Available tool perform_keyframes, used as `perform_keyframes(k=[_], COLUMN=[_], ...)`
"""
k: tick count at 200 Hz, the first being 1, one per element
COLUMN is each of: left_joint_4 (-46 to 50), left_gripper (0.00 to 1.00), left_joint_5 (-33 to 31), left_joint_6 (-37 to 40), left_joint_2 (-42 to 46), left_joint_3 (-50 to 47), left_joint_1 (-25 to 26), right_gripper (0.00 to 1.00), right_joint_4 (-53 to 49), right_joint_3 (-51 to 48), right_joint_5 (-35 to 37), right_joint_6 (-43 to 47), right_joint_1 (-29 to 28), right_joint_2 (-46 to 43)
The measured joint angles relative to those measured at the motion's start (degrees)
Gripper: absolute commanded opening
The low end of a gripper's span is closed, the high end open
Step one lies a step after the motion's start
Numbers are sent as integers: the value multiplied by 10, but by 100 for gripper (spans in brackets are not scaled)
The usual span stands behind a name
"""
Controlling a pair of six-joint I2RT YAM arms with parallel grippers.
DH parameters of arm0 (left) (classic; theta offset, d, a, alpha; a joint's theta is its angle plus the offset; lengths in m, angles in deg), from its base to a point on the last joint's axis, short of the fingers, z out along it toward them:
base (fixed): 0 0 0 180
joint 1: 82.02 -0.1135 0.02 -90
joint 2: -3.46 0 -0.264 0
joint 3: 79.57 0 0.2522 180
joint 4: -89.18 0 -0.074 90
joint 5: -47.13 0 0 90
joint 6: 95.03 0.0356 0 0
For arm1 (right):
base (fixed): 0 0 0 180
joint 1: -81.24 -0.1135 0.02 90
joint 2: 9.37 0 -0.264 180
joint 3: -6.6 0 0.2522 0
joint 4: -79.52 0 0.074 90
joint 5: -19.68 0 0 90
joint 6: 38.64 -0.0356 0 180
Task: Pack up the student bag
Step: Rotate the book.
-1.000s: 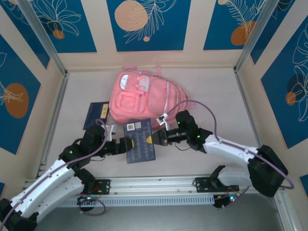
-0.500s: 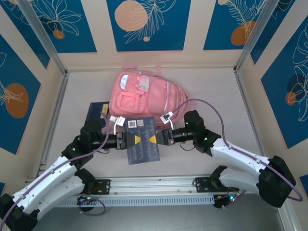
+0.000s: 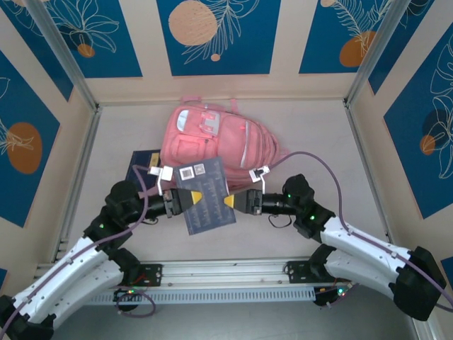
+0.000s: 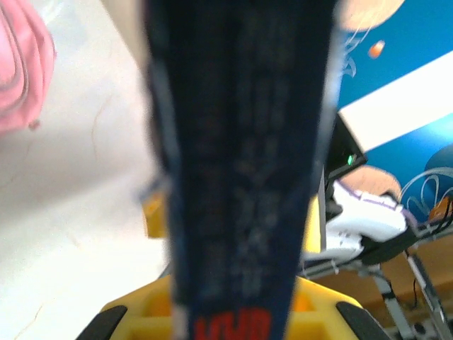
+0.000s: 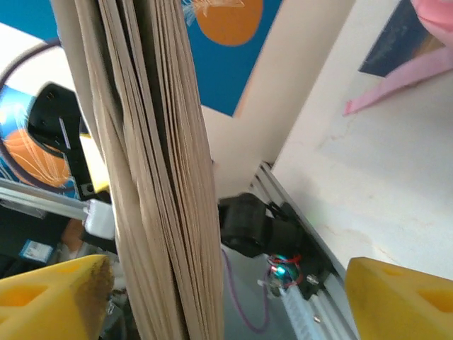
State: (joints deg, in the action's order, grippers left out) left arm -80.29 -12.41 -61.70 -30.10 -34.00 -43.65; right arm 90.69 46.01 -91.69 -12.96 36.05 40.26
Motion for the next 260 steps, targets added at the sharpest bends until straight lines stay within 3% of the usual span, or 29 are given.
perform_keyframes(k=[21, 72, 124, 147, 185, 228, 260], left_joint_4=[-34, -99, -127, -139, -139, -141, -142], left_gripper=[0, 0, 0, 0, 0, 0, 0], left_joint_5=[-46, -165, -231, -239, -254, -263, -265], left_joint_6=[-29, -110, -155, -165, -170, -169, -167], left_joint_2=[9, 19, 17, 5, -3, -3, -3], left_joint_3=[-5, -15, -17, -17, -18, -18, -18], left_joint_1=[0, 1, 6, 12, 22, 26, 28], right_gripper=[100, 99, 100, 92, 65, 58, 45], right_joint_4=[24, 62, 117, 169, 221, 233, 231], right_joint_3=[8, 14, 74, 98, 123, 125, 114], right_joint_5=[46, 163, 184, 195, 223, 259, 301], right_joint_6=[-22, -72, -78, -77, -61, -64, -69], right_joint_1=[-27, -69, -92, -101, -122, -135, -149], right_joint_2=[-11, -4, 88, 130, 174, 178, 172])
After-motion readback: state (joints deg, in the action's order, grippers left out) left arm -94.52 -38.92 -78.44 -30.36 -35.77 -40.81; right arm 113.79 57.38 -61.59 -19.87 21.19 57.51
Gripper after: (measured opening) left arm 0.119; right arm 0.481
